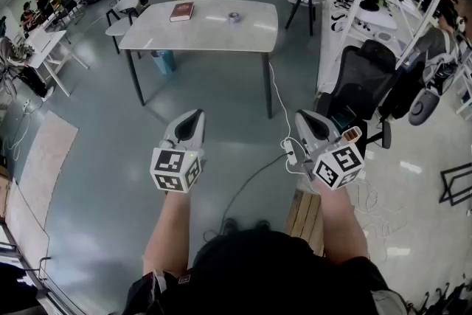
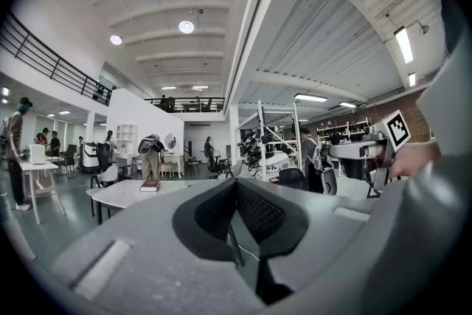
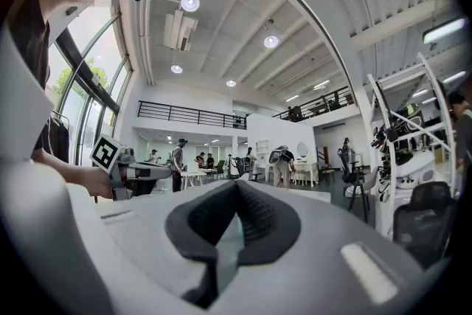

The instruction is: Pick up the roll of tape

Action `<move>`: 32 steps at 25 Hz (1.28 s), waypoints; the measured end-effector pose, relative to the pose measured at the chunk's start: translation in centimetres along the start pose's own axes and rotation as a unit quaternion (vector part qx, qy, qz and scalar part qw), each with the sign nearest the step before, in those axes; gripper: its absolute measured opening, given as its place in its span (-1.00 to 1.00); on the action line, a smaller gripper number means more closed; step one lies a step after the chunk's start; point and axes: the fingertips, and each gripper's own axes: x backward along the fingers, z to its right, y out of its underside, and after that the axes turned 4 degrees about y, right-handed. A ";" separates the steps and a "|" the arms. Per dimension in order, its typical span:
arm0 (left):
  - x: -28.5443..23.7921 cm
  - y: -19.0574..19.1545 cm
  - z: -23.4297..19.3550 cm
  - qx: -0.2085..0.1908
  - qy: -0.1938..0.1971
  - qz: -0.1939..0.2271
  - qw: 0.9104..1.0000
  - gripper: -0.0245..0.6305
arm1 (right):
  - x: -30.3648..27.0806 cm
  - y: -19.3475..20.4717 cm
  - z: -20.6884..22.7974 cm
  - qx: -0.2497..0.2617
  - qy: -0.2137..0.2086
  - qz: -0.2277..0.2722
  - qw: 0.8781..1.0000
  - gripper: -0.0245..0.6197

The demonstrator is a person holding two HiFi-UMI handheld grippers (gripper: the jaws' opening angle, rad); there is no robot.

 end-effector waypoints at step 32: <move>-3.2 1.2 7.8 0.024 -0.018 -0.030 0.999 -0.89 | 5.5 0.7 7.2 -0.025 -0.014 -0.006 1.000 -0.56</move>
